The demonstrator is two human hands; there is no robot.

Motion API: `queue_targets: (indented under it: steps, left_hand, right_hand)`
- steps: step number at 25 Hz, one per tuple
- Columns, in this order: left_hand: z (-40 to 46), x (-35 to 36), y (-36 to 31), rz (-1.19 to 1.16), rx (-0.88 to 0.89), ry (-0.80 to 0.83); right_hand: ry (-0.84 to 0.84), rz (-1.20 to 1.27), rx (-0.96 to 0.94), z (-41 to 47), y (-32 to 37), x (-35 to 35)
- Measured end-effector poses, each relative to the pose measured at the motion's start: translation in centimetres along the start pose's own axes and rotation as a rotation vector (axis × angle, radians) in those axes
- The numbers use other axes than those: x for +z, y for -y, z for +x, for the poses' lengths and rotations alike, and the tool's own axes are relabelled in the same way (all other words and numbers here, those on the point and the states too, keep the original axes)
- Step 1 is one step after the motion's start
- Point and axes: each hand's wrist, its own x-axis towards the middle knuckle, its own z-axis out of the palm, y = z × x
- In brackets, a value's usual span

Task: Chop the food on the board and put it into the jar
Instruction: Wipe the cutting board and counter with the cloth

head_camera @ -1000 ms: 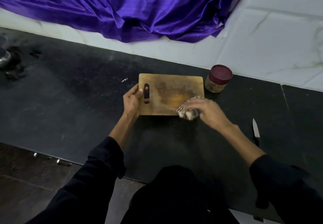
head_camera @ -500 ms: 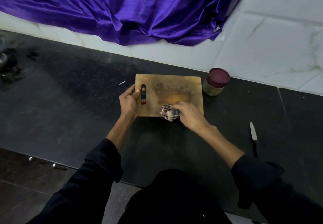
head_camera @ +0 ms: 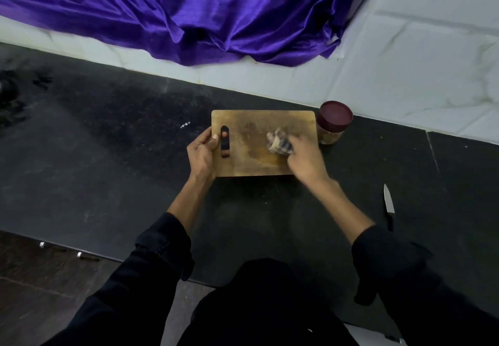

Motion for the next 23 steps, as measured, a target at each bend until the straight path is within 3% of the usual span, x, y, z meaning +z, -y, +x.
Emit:
queue_targets:
  steps: [3, 6, 10, 14, 18, 20, 23]
  left_hand:
    - [0.1, -0.4, 0.6, 0.016, -0.019, -0.029]
    - [0.1, -0.7, 0.5, 0.033, -0.011, -0.026]
    - [0.3, -0.5, 0.3, 0.023, -0.019, -0.009]
    - [0.0, 0.6, 0.2, 0.015, -0.019, -0.003]
    - [0.4, -0.1, 0.2, -0.020, -0.021, -0.053]
    - [0.9, -1.0, 0.8, -0.019, -0.058, -0.088]
    - [1.7, -1.5, 2.2, -0.045, -0.139, -0.191]
  right_hand:
    - [0.248, 0.276, 0.063, -2.9, 1.3, 1.4]
    - [0.148, 0.451, 0.145, -1.1, 1.8, -1.7]
    - [-0.145, 0.191, 0.003, 3.1, 2.6, -4.9]
    - [0.009, -0.062, -0.220, 3.9, 5.3, -1.3]
    - [0.283, -0.098, -0.389, 0.2, 4.3, 2.1]
    - [0.371, -0.085, -0.395, -1.3, 2.4, 2.2]
    - [0.312, 0.062, -0.263, -1.6, -0.4, 1.2]
